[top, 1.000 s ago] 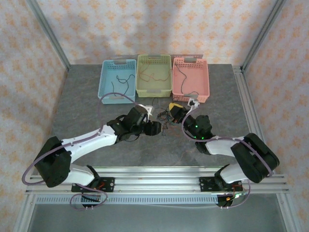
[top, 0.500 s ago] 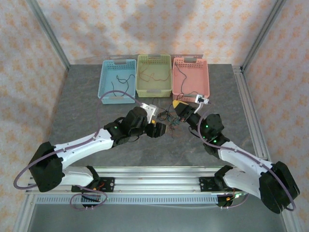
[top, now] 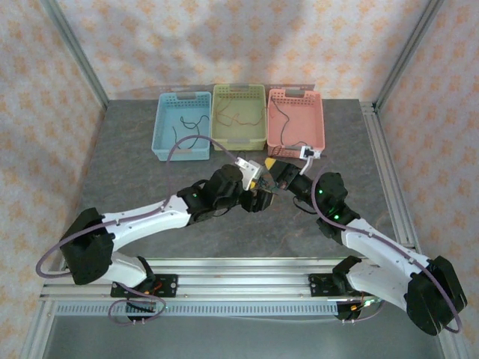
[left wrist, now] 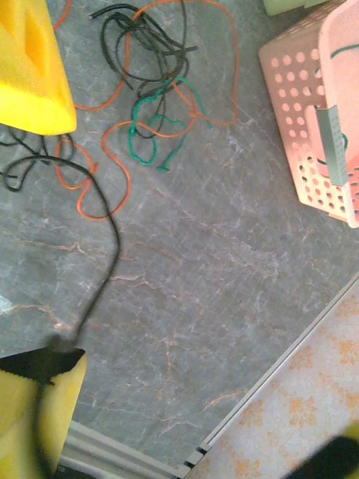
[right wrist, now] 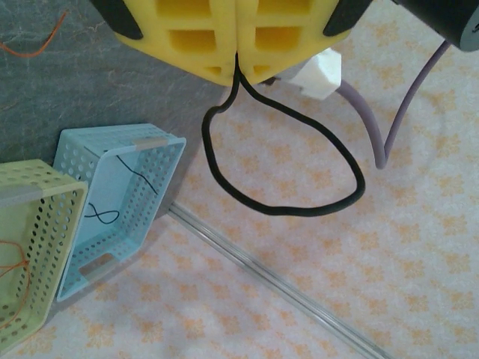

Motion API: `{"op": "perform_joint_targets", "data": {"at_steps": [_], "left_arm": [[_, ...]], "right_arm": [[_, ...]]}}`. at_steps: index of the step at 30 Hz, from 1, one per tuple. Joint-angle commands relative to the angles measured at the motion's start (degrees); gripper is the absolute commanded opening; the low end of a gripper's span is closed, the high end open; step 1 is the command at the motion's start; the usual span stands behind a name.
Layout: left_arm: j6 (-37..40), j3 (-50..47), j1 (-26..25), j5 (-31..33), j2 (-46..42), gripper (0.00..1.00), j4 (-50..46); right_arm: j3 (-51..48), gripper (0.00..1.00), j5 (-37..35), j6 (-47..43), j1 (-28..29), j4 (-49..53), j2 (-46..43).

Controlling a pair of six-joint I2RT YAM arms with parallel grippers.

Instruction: Untangle the cables

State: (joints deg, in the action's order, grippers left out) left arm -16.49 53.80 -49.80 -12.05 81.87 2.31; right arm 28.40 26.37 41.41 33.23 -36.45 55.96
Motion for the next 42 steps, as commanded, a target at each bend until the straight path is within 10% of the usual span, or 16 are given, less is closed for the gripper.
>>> {"op": "perform_joint_targets", "data": {"at_steps": [1,6,15,22,32,42], "left_arm": [[1.0,2.8,-0.2,3.6,1.5,0.74,2.8],[0.4,3.7,-0.2,3.7,2.9,0.59,4.6],[-1.3,1.7,-0.2,4.8,-0.1,0.0,5.8],[-4.6,-0.1,-0.1,2.8,-5.1,0.0,2.4],[-7.3,3.2,0.3,5.7,-15.5,0.0,-8.6],[-6.9,4.6,0.3,8.8,-19.9,0.0,-13.1]], "right_arm": [[2.1,0.0,2.4,0.6,0.2,1.0,-1.2],[2.0,0.0,3.2,-0.1,0.2,1.4,-1.0],[1.8,0.0,3.0,-3.0,0.2,2.7,-1.2],[3.0,0.55,-4.6,-10.7,-1.0,10.8,-3.9],[-6.3,0.57,0.7,-24.4,-2.2,7.3,-14.7],[-13.7,0.58,7.1,-24.4,3.4,-8.5,-4.8]]}}
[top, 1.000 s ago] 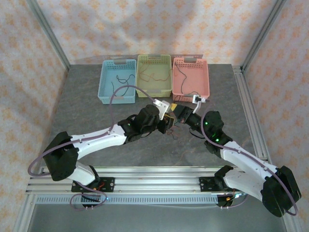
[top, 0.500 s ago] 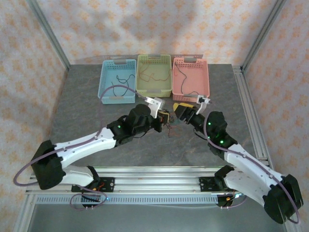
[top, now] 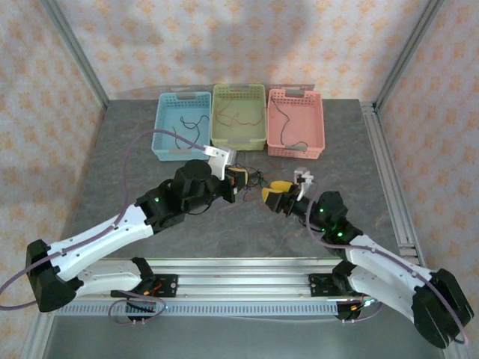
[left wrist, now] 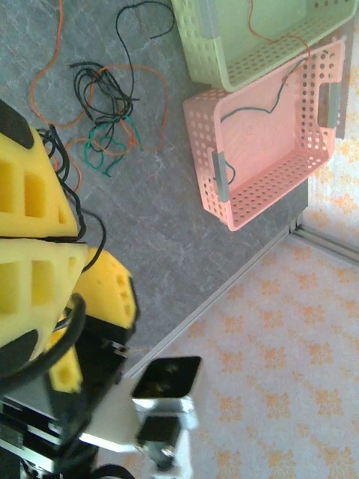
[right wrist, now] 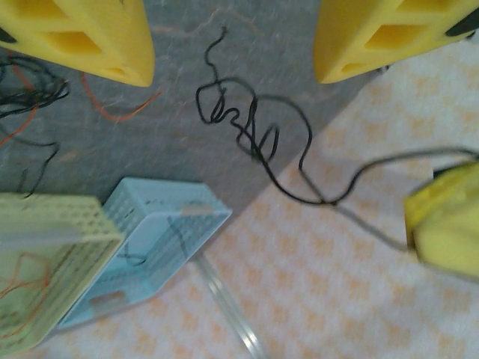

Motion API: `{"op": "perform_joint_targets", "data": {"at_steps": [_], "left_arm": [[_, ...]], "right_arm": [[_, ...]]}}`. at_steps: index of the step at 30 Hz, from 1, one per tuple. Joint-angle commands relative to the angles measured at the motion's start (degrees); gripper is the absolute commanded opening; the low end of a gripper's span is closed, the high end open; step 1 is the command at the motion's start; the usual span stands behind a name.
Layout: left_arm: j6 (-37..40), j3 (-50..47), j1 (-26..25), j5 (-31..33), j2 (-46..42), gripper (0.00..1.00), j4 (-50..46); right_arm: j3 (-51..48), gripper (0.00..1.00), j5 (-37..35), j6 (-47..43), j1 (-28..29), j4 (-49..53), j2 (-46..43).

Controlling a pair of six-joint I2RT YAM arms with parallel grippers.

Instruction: Untangle the cables

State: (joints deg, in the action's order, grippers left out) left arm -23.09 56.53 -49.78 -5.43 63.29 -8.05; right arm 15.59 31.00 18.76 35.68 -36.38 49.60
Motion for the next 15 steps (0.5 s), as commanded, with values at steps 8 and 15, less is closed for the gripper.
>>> {"op": "perform_joint_targets", "data": {"at_steps": [8,15], "left_arm": [[-0.2,2.1,0.3,2.2,-1.5,0.0,-2.7],[1.2,4.5,0.3,2.8,-1.1,0.0,-3.9]], "right_arm": [[0.6,0.6,3.5,2.9,2.9,-15.7,12.7],[1.5,0.6,5.3,5.1,5.0,-23.2,20.9]]}}
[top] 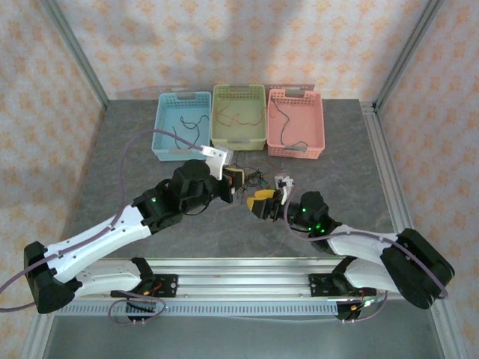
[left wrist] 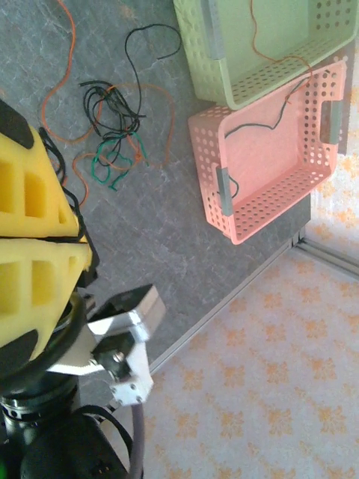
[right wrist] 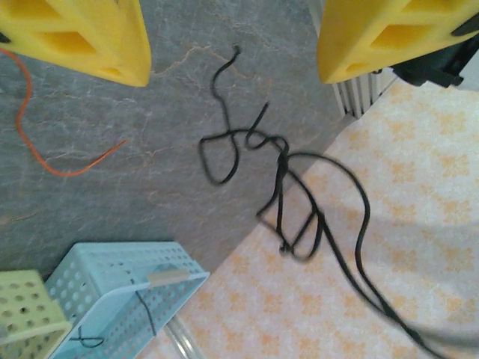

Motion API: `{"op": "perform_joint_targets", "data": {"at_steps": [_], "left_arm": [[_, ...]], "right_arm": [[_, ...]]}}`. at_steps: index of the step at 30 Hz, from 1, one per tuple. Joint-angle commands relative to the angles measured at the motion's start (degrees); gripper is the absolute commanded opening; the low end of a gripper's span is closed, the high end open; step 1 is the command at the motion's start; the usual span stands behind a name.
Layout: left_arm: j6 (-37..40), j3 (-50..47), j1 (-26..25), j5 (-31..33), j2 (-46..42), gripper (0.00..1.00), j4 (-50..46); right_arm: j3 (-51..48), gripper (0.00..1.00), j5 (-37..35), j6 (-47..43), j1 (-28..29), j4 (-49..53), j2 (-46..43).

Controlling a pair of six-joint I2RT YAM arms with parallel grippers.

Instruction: Untangle the cables

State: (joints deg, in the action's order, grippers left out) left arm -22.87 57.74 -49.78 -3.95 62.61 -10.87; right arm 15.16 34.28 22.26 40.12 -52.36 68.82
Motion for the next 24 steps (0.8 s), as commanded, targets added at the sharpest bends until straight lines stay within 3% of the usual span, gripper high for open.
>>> {"op": "perform_joint_targets", "data": {"at_steps": [1,18,24], "left_arm": [[1.1,4.1,0.3,1.3,-0.1,0.0,-1.4],[1.2,6.3,0.3,-0.4,3.2,0.0,-0.7],[1.1,7.0,0.3,-1.4,4.1,0.0,-0.2]], "right_arm": [[2.1,0.6,2.5,2.4,0.7,-8.7,2.7],[3.7,0.56,5.2,6.2,2.2,-14.6,8.0],[3.2,0.49,5.1,7.5,2.6,-18.4,11.2]]}}
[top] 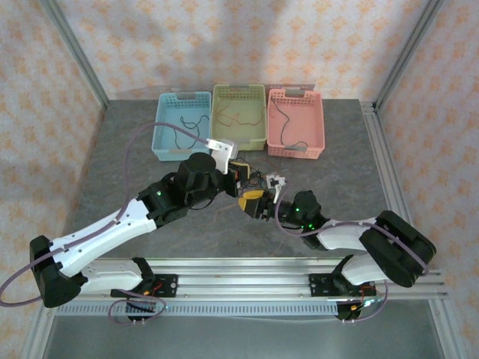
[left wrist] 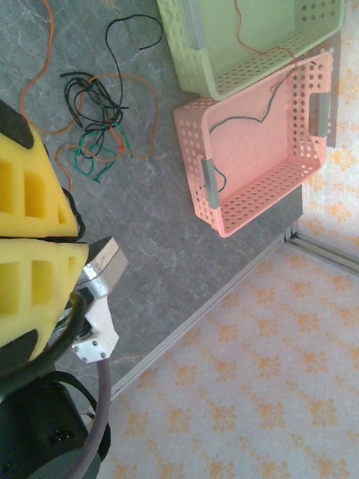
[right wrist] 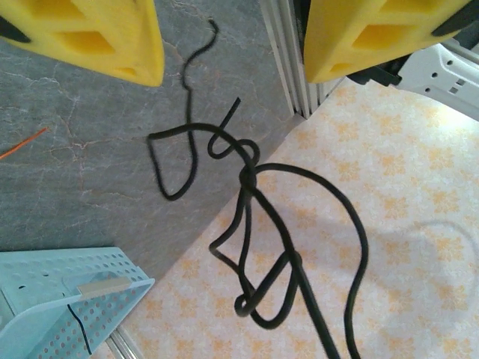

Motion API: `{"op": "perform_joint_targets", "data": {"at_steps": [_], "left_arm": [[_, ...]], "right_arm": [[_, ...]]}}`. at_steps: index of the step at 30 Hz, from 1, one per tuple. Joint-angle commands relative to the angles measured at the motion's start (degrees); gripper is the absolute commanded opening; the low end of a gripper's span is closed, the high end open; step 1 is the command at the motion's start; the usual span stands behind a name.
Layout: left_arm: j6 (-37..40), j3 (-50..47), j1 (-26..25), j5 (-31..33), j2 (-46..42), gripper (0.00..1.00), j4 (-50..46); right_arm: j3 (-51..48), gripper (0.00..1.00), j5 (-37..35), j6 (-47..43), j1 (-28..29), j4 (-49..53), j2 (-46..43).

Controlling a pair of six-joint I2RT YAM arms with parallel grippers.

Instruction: Untangle the cables

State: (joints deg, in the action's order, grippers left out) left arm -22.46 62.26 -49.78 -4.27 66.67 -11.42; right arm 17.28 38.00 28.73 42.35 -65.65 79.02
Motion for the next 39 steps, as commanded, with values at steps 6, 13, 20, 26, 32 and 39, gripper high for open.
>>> {"op": "perform_joint_targets", "data": {"at_steps": [6,13,20,26,32,39], "left_arm": [[0.2,1.9,0.2,-1.3,-0.1,0.0,1.2],[0.0,1.8,0.2,-1.6,0.0,0.0,1.5],[-0.3,2.0,0.2,-2.1,-0.3,0.0,1.7],[-0.3,2.3,0.2,-1.6,-0.6,0.0,1.6],[0.1,6.1,0.3,0.9,-0.8,0.0,-0.7],[3.0,15.0,0.8,6.1,-1.0,0.0,-7.7]], "right_arm": [[1.7,0.38,1.7,1.9,0.5,-6.9,3.6],[1.7,0.34,1.5,1.8,0.5,-7.2,5.0],[2.0,0.2,1.9,1.6,0.5,-7.3,5.6],[1.5,0.07,2.0,0.3,0.5,-7.5,5.4],[0.8,0.0,0.1,-2.9,0.5,-3.2,2.8],[-2.0,0.0,-2.9,-6.2,0.5,-2.7,0.7]]}}
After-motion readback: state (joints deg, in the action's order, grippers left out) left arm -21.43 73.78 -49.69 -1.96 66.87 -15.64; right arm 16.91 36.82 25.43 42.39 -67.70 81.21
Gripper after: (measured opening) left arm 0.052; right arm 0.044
